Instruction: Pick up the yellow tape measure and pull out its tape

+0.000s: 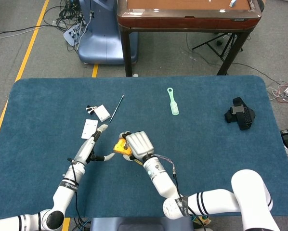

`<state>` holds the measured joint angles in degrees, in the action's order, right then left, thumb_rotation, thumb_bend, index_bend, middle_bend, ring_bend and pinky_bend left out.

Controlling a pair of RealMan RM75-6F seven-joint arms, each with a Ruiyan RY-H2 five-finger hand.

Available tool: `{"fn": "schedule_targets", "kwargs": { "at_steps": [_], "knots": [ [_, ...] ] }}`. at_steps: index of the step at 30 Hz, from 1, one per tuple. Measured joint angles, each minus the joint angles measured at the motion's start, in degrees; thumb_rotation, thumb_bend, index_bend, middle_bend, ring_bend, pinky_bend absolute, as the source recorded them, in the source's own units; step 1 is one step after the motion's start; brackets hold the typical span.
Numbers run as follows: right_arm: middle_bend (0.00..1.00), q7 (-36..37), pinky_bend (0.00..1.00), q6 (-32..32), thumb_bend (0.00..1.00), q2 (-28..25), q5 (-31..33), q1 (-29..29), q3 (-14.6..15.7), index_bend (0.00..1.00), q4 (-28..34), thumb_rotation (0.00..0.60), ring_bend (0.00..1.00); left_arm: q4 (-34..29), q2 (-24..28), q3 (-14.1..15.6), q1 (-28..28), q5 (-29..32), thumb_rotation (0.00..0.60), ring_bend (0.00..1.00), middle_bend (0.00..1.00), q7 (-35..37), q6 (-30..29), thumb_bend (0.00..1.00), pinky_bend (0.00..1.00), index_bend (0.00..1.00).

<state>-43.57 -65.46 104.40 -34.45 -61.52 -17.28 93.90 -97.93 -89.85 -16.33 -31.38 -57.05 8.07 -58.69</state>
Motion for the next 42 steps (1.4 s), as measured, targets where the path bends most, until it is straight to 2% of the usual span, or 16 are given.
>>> {"fn": "schedule_targets", "kwargs": {
  "at_steps": [15,42],
  "knots": [
    [0.71,1.1,0.42,0.7,0.78,1.6,-0.3,-0.2,-0.5,0.64,-1.8,0.6,0.69,1.4,-2.1,-0.3,-1.1,2.3,0.6,0.0,0.0,-0.9,0.4,0.17,0.0,0.0],
    [0.72,1.4,0.42,1.6,0.79,0.5,-0.1,0.8,0.5,0.65,-1.0,0.6,0.69,2.5,-1.6,-0.5,-0.8,3.1,0.6,0.0,0.0,-1.5,0.0,0.17,0.0,0.0]
  ]
}}
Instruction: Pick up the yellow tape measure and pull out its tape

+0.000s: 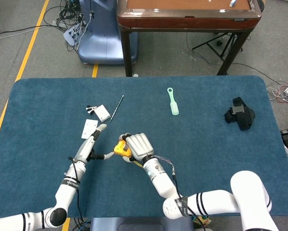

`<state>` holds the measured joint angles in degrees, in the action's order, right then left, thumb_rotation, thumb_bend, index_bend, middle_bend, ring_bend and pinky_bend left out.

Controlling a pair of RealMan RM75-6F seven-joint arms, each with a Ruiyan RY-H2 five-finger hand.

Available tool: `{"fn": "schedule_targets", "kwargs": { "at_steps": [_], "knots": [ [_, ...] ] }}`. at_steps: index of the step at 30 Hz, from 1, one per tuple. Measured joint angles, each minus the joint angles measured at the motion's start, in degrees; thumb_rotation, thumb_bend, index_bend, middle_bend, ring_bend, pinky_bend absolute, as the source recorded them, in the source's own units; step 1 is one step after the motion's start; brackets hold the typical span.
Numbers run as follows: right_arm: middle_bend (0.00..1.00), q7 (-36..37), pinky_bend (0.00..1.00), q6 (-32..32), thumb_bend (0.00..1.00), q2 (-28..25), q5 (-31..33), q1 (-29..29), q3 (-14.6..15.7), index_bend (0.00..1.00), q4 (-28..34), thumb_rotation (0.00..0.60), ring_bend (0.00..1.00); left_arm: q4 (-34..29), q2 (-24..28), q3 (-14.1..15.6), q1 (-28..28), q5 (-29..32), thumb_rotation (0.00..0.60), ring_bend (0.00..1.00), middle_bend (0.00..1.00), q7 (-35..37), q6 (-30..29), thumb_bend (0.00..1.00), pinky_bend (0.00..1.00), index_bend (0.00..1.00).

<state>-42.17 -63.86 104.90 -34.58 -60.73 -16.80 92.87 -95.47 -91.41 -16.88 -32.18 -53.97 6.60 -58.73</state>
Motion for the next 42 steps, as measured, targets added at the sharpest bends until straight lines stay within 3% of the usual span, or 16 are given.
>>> {"fn": "schedule_targets", "kwargs": {
  "at_steps": [21,27,35,42],
  "knots": [
    [0.72,-0.1,0.42,0.0,0.79,-0.9,0.1,0.4,0.5,0.66,1.2,0.6,0.7,0.5,1.3,-0.8,0.7,1.1,0.6,0.0,0.0,0.2,-0.7,0.17,0.0,0.0],
    [0.72,-0.3,0.42,0.0,0.79,-0.9,0.4,0.3,0.6,0.66,1.2,0.6,0.7,0.7,1.3,-0.8,1.0,0.6,0.6,0.0,0.0,1.0,-0.8,0.17,0.0,0.16],
    [0.72,-0.5,0.42,0.1,0.79,-0.9,1.0,0.3,0.7,0.66,0.9,0.6,0.7,1.3,1.3,-0.6,1.3,0.1,0.6,0.0,0.0,1.6,-0.7,0.26,0.0,0.33],
    [0.72,-0.4,0.42,0.3,0.79,-1.0,1.5,0.2,0.5,0.66,0.6,0.6,0.7,1.3,1.5,-0.6,1.4,0.2,0.6,0.0,0.0,1.8,-0.4,0.32,0.0,0.43]
  ]
}}
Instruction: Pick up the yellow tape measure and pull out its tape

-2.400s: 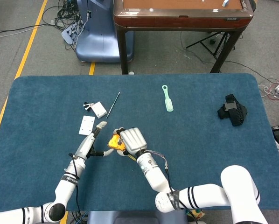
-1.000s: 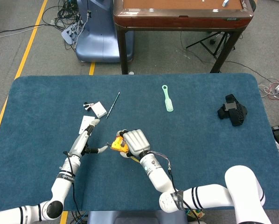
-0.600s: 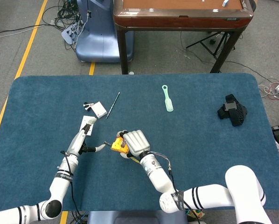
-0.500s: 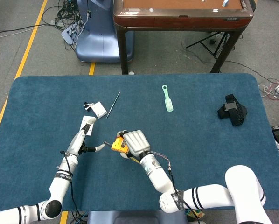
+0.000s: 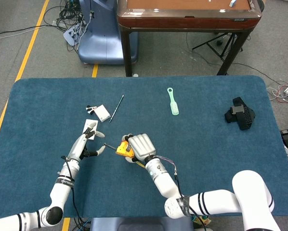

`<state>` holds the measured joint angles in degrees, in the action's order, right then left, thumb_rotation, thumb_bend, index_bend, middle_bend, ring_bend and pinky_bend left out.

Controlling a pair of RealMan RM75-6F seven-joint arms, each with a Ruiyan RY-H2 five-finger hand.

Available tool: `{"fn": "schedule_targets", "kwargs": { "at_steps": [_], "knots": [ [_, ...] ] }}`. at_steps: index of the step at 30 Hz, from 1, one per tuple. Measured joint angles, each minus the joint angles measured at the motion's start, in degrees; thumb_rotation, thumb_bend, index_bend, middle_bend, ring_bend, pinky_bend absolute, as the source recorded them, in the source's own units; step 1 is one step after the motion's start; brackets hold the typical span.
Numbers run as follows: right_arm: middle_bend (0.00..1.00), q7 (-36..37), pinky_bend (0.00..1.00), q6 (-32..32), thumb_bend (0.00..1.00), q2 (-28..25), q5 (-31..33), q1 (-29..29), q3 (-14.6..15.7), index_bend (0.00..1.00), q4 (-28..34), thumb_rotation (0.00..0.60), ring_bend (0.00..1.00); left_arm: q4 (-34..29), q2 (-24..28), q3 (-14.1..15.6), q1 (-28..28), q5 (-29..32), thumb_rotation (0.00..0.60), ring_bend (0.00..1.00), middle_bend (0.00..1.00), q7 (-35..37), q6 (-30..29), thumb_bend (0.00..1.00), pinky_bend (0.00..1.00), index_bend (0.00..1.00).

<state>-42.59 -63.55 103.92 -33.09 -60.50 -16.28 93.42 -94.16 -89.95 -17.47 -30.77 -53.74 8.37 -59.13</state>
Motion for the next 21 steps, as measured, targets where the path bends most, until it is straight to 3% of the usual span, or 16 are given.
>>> {"fn": "schedule_targets", "kwargs": {
  "at_steps": [7,21],
  "knots": [
    [0.72,-0.3,0.42,-0.1,0.79,-0.3,0.9,-0.1,-0.2,0.66,0.0,0.6,0.7,-0.2,0.1,-0.2,0.1,0.4,0.6,0.0,0.02,0.7,0.6,0.36,0.0,0.51],
    [0.72,-1.1,0.42,0.4,0.79,-0.5,2.7,-0.5,-0.1,0.66,-0.6,0.6,0.71,-0.2,0.5,-0.2,0.3,0.8,0.6,0.0,0.06,1.6,1.5,0.47,0.0,0.57]
  ]
}}
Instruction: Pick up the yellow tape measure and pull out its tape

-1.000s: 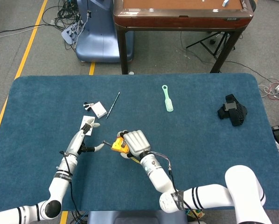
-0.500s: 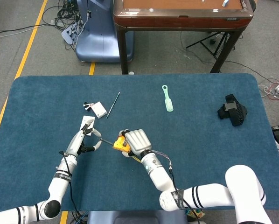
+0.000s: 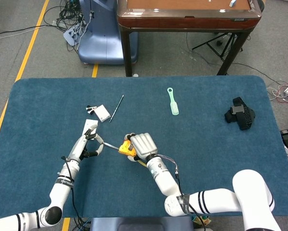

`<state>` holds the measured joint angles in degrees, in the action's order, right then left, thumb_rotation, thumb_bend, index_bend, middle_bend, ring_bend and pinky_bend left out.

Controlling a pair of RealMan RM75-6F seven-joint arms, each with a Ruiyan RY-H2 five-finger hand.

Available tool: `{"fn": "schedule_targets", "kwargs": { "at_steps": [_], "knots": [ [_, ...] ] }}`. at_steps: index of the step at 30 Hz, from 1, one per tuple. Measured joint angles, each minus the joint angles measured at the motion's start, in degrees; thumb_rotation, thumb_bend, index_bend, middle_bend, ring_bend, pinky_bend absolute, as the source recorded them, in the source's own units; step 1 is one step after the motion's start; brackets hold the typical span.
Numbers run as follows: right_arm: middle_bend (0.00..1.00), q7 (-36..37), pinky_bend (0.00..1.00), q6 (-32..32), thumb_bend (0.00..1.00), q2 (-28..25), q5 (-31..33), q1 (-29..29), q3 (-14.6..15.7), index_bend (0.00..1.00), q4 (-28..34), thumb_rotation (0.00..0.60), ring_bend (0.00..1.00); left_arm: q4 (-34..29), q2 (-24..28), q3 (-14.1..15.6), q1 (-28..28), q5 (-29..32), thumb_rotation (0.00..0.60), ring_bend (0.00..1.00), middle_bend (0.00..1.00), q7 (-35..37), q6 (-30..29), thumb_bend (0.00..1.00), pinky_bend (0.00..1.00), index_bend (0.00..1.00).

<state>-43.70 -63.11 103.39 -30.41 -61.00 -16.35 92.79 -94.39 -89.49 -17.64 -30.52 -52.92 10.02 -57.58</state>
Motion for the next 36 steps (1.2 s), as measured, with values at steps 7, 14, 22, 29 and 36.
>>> {"fn": "schedule_targets", "kwargs": {
  "at_steps": [7,14,22,29,36],
  "knots": [
    [0.72,-0.4,0.42,0.1,0.79,-0.5,0.6,-0.1,0.3,0.66,0.3,0.6,0.71,0.2,0.1,0.0,0.4,-0.3,0.6,0.0,0.08,0.8,-0.2,0.5,0.0,0.58],
    [0.72,-0.2,0.42,0.8,0.79,-2.8,0.5,0.4,0.9,0.66,2.1,0.6,0.71,-0.1,0.4,0.1,1.5,-2.1,0.6,0.0,0.09,2.2,-1.8,0.5,0.0,0.58],
    [0.72,0.9,0.42,2.1,0.79,-8.0,-0.4,1.9,2.7,0.67,5.8,0.6,0.71,0.4,0.9,0.0,3.4,-4.7,0.6,0.0,0.09,5.2,-4.0,0.5,0.0,0.58],
    [0.72,4.4,0.42,3.4,0.79,-12.5,-3.1,4.4,4.9,0.67,8.4,0.6,0.71,1.2,1.6,-0.1,4.3,-6.5,0.6,0.0,0.1,7.1,-4.8,0.5,0.0,0.58],
    [0.73,8.4,0.42,4.6,0.79,-16.9,-6.7,7.1,7.1,0.67,10.4,0.6,0.71,1.5,2.9,-0.7,5.1,-6.9,0.6,0.0,0.1,9.3,-4.8,0.5,0.0,0.58]
  ]
}}
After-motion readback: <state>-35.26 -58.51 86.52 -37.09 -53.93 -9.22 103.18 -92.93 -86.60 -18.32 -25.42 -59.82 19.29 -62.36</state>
